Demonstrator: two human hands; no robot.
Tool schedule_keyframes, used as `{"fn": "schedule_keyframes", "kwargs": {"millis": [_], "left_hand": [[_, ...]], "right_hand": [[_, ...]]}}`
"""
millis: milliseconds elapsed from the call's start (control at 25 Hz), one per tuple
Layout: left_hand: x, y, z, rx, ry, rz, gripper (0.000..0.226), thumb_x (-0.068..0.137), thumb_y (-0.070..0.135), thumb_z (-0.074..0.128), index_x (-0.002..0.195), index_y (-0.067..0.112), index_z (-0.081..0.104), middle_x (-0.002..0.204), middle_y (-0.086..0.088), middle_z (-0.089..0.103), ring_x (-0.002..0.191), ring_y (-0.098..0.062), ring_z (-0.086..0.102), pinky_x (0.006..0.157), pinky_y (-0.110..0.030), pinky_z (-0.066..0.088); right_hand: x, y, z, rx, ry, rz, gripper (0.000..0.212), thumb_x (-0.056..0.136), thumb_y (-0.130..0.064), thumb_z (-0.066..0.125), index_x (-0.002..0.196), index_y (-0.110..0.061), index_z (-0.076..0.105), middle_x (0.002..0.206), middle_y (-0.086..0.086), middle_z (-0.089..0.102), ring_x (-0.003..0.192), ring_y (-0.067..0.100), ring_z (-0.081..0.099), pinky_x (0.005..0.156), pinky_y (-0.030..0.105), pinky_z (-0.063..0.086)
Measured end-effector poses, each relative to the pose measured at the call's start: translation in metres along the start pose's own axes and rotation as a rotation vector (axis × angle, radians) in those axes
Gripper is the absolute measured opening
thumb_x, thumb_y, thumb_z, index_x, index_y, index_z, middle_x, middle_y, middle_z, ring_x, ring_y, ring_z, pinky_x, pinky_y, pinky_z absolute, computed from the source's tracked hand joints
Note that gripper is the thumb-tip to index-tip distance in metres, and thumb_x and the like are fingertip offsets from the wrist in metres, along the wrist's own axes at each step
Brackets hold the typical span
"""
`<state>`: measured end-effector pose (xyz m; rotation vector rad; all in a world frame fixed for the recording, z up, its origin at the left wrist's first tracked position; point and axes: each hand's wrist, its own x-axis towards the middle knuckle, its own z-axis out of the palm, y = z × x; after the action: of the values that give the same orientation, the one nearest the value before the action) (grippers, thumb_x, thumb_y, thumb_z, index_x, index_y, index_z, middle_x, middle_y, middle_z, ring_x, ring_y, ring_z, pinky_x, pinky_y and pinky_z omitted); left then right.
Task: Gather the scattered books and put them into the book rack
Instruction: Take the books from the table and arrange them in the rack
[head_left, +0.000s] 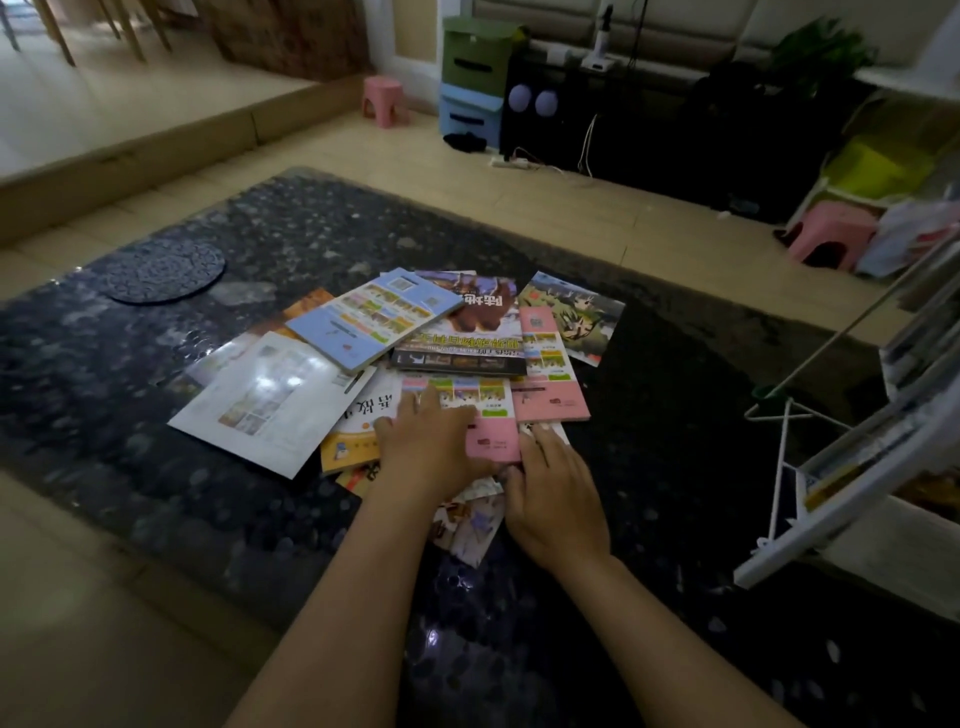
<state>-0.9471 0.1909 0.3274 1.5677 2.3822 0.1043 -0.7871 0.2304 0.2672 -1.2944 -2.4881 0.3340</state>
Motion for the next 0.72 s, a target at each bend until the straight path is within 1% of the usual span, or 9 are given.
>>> {"fn": "schedule_keyframes", "kwargs": {"millis": [160, 240, 320, 400, 440, 520, 600, 640, 720], "left_hand": [[-0.006, 0.0, 0.0, -0.029, 0.032, 0.038, 0.069, 0.073, 0.075, 0.062, 0.133, 0.042, 0.051, 0.156, -0.007, 0.024, 0.142, -0.035, 0.022, 0.107, -0.063, 0.022], [-0.006, 0.0, 0.0, -0.043, 0.032, 0.057, 0.067, 0.073, 0.07, 0.067, 0.132, 0.043, 0.05, 0.159, -0.005, 0.019, 0.143, -0.035, 0.021, 0.107, -0.064, 0.021], [-0.005, 0.002, 0.0, -0.051, 0.034, 0.058, 0.066, 0.075, 0.063, 0.07, 0.134, 0.042, 0.048, 0.16, -0.003, 0.017, 0.143, -0.034, 0.021, 0.107, -0.064, 0.022], [-0.003, 0.003, 0.0, -0.044, 0.044, 0.066, 0.064, 0.078, 0.059, 0.069, 0.136, 0.04, 0.048, 0.156, 0.0, 0.025, 0.14, -0.033, 0.026, 0.105, -0.063, 0.025], [-0.002, 0.004, 0.001, -0.045, 0.049, 0.076, 0.062, 0.079, 0.059, 0.067, 0.135, 0.038, 0.05, 0.151, 0.001, 0.033, 0.136, -0.032, 0.031, 0.103, -0.063, 0.028], [-0.001, 0.004, 0.002, -0.06, 0.08, 0.113, 0.052, 0.081, 0.059, 0.063, 0.128, 0.036, 0.058, 0.131, 0.005, 0.051, 0.124, -0.027, 0.044, 0.097, -0.06, 0.036], [-0.002, 0.004, 0.001, -0.101, 0.139, 0.149, 0.034, 0.087, 0.056, 0.054, 0.11, 0.034, 0.066, 0.11, 0.009, 0.059, 0.109, -0.024, 0.052, 0.091, -0.057, 0.042], [-0.004, 0.007, 0.001, -0.096, 0.158, 0.158, 0.028, 0.091, 0.053, 0.05, 0.102, 0.032, 0.065, 0.103, 0.009, 0.061, 0.104, -0.023, 0.054, 0.089, -0.056, 0.043], [-0.007, 0.014, 0.0, -0.004, 0.164, 0.17, 0.022, 0.097, 0.044, 0.045, 0.1, 0.027, 0.06, 0.1, 0.007, 0.062, 0.103, -0.024, 0.055, 0.092, -0.054, 0.042]], "right_hand": [[-0.001, 0.001, -0.005, 0.129, -0.022, 0.019, 0.055, 0.092, -0.04, 0.025, 0.139, -0.02, 0.046, 0.138, -0.001, 0.052, 0.13, 0.018, 0.044, 0.109, 0.044, 0.037], [-0.001, 0.002, -0.009, 0.224, 0.008, 0.038, 0.046, 0.093, -0.032, 0.033, 0.137, -0.025, 0.046, 0.131, -0.005, 0.055, 0.122, 0.016, 0.049, 0.105, 0.042, 0.042], [-0.002, 0.003, -0.013, 0.31, 0.038, 0.062, 0.041, 0.095, -0.023, 0.04, 0.136, -0.029, 0.046, 0.127, -0.007, 0.057, 0.115, 0.017, 0.052, 0.096, 0.041, 0.047], [-0.002, 0.004, -0.014, 0.379, 0.05, 0.1, 0.044, 0.096, -0.019, 0.045, 0.138, -0.031, 0.042, 0.125, -0.006, 0.059, 0.112, 0.02, 0.055, 0.088, 0.039, 0.048], [-0.003, 0.005, -0.013, 0.406, 0.046, 0.12, 0.047, 0.096, -0.019, 0.046, 0.141, -0.032, 0.039, 0.127, -0.005, 0.059, 0.112, 0.021, 0.055, 0.086, 0.038, 0.048], [-0.003, 0.007, -0.012, 0.439, 0.026, 0.147, 0.056, 0.097, -0.021, 0.047, 0.148, -0.037, 0.029, 0.132, -0.003, 0.057, 0.114, 0.022, 0.055, 0.088, 0.04, 0.049], [-0.004, 0.008, -0.011, 0.44, 0.009, 0.152, 0.063, 0.096, -0.021, 0.046, 0.152, -0.04, 0.024, 0.136, -0.003, 0.056, 0.114, 0.024, 0.055, 0.09, 0.042, 0.05], [-0.004, 0.008, -0.011, 0.433, 0.013, 0.147, 0.064, 0.095, -0.02, 0.047, 0.152, -0.04, 0.026, 0.138, -0.003, 0.056, 0.116, 0.024, 0.056, 0.091, 0.042, 0.051], [-0.004, 0.009, -0.011, 0.412, 0.036, 0.133, 0.063, 0.093, -0.018, 0.05, 0.15, -0.036, 0.034, 0.141, -0.005, 0.054, 0.122, 0.022, 0.054, 0.095, 0.043, 0.05]]}}
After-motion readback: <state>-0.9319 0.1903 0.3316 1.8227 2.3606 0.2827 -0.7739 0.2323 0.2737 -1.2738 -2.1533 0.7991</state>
